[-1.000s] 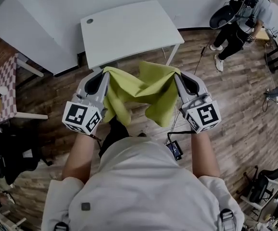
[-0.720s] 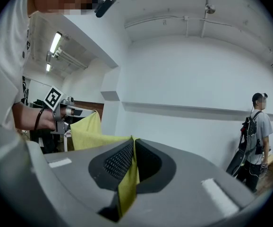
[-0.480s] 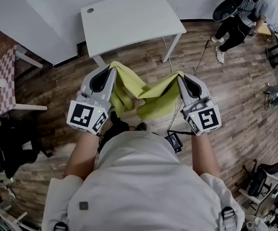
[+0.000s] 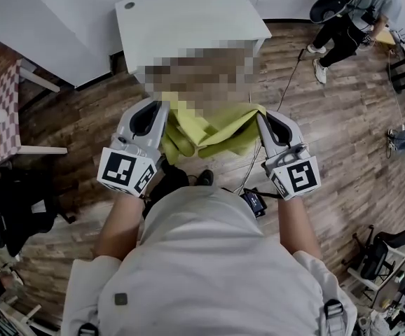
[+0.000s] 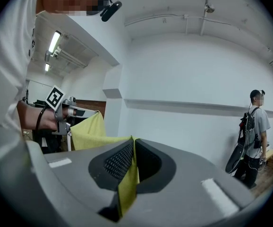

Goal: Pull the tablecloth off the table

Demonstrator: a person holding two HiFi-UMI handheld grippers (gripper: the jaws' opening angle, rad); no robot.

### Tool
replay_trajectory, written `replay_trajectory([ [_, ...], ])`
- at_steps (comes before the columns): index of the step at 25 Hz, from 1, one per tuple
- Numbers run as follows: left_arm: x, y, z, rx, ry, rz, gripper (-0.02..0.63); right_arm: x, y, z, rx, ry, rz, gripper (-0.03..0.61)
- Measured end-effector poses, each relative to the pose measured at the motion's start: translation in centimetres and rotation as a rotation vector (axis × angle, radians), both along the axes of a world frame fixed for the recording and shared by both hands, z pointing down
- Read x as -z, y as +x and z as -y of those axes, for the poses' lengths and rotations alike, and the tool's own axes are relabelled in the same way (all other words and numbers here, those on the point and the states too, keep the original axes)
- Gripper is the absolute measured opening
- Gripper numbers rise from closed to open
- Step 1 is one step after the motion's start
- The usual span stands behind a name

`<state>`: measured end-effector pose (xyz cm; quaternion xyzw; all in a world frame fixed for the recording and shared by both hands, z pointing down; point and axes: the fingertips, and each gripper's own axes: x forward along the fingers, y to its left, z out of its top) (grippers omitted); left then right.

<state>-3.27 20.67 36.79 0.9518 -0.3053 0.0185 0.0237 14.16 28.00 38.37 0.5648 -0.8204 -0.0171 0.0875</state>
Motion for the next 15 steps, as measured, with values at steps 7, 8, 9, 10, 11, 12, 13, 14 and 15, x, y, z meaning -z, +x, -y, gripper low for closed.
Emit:
replay_trajectory([
  [7, -0.17, -0.25, -0.02, 0.004, -0.008, 0.009, 0.006, 0.54, -0.09, 0.03, 0.006, 0.006, 0.001, 0.017],
  [8, -0.17, -0.29, 0.01, 0.003, -0.007, 0.010, 0.006, 0.60, -0.06, 0.08, 0.005, 0.007, 0.001, 0.017],
  [9, -0.18, -0.34, 0.02, 0.003, -0.006, 0.012, 0.006, 0.66, -0.06, 0.09, 0.004, 0.009, 0.000, 0.017],
  [10, -0.19, -0.40, -0.01, 0.002, -0.006, 0.013, 0.006, 0.72, -0.07, 0.06, 0.003, 0.010, -0.002, 0.017],
  [11, -0.19, -0.44, -0.06, 0.002, -0.007, 0.013, 0.006, 0.77, -0.08, -0.01, 0.002, 0.011, -0.004, 0.017],
  [12, -0.16, -0.46, -0.14, 0.002, -0.008, 0.011, 0.006, 0.80, -0.07, -0.10, 0.003, 0.011, -0.005, 0.017],
  [13, -0.14, -0.46, -0.22, 0.003, -0.010, 0.010, 0.006, 0.81, -0.05, -0.20, 0.003, 0.010, -0.005, 0.017],
  [14, -0.13, -0.45, -0.31, 0.003, -0.012, 0.009, 0.006, 0.80, -0.02, -0.29, 0.003, 0.008, -0.005, 0.017],
  [15, -0.14, -0.44, -0.40, 0.003, -0.013, 0.009, 0.006, 0.79, 0.02, -0.39, 0.004, 0.007, -0.005, 0.017],
])
